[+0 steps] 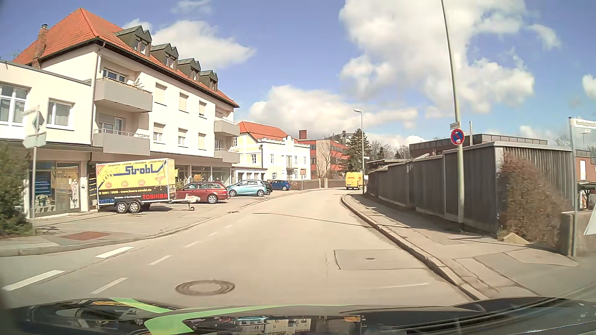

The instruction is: Follow the waypoints while adhering to traffic rules and regulations

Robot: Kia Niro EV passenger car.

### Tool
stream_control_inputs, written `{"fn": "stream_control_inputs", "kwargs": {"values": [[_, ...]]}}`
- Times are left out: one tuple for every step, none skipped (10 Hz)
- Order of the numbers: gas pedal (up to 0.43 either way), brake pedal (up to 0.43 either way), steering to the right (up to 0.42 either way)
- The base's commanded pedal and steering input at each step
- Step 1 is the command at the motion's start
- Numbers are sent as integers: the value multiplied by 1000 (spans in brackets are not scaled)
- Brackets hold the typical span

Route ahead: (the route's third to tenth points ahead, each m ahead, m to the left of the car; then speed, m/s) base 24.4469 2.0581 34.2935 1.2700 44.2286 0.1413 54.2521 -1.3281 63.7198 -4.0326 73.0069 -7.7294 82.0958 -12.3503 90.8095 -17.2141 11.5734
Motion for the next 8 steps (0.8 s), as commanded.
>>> {"fn": "stream_control_inputs", "kwargs": {"values": [[67, 0, 4], [67, 0, 4], [67, 0, 4], [67, 0, 4], [67, 0, 6], [67, 0, 6], [67, 0, 6], [67, 0, 6]]}}
